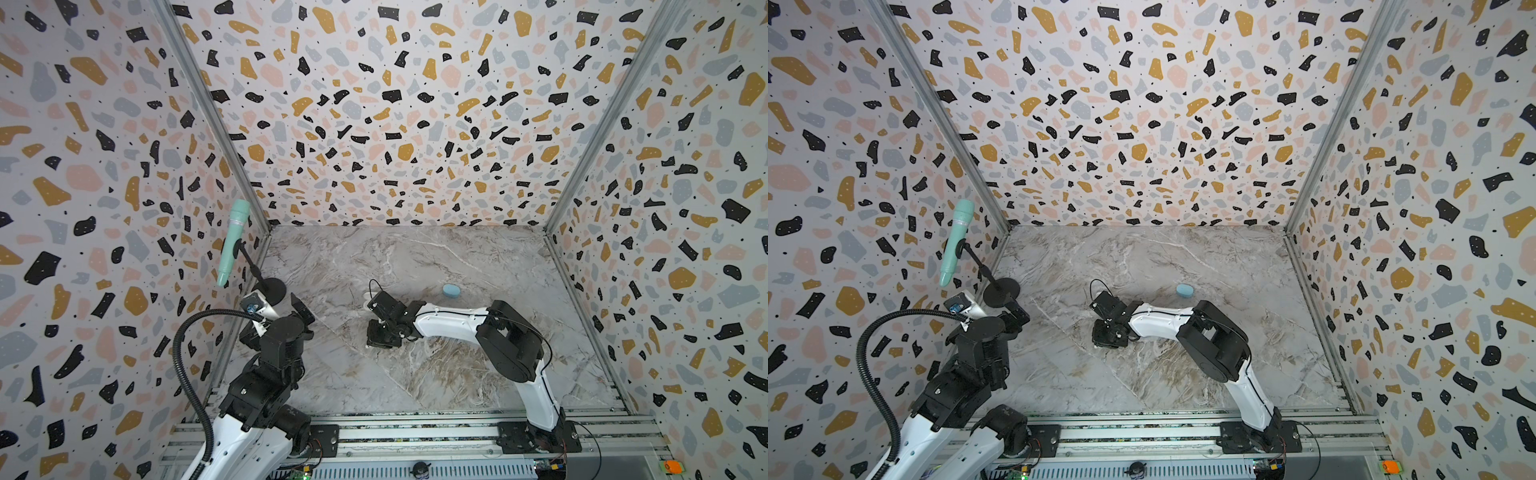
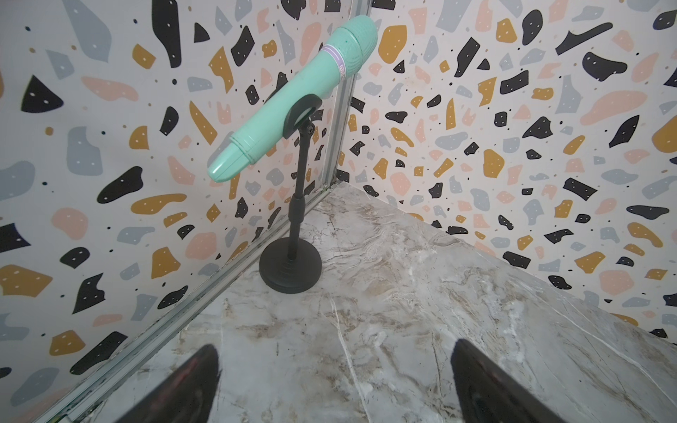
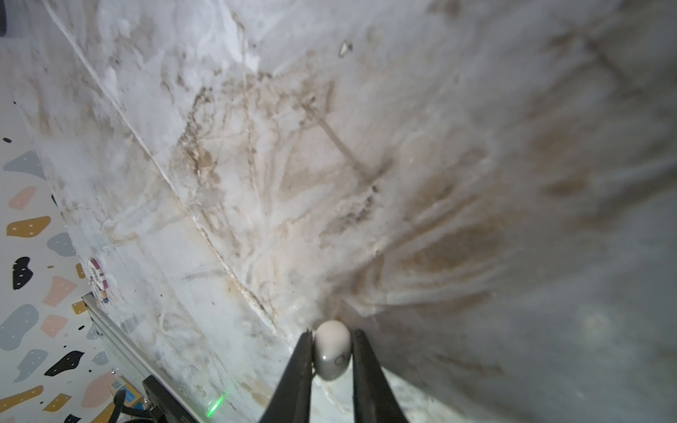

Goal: Insert wireless bluetooth earbuds into charging case
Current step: Pick up the wireless bluetooth earbud from the center of the table, then move the charging case to the center of the table.

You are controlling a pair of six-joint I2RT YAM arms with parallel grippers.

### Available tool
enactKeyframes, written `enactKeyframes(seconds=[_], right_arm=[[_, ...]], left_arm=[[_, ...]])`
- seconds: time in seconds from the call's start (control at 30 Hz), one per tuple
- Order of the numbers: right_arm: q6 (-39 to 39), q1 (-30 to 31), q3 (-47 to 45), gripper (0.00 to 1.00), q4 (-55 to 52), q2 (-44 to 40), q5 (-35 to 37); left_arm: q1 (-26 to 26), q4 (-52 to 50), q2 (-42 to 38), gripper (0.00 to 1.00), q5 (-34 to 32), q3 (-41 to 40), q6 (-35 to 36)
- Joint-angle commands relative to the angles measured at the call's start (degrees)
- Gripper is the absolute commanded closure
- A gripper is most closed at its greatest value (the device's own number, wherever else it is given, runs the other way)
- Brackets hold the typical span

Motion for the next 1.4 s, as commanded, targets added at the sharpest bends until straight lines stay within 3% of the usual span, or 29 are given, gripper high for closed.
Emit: enactKeyframes(seconds=[0.0,0.23,0.63,1.37], right_arm=[[-0.1,-0.3,-0.8,0.79,-2.2,1.3,0.8],[-0.3,-0.5,-2.1,0.87,0.3,-0.2,0.3],[-3.4,-1.3,0.8,0.86,0.1,-5.0,7.2],[-4.9,-5.1,14.6,0.86,-3.6,3.5,12.1]], left_arm=[[0.5,2.5,0.0,0.0,0.2,-0.6,0.8],[0.7,2.6,0.0,0.0,0.3,-0.6,0.8],[0.9,2.7,0.0,0.0,0.5,-0.7,0.7],[1.0,2.7,-0.6,0.0,0.8,-0.7,0.9]])
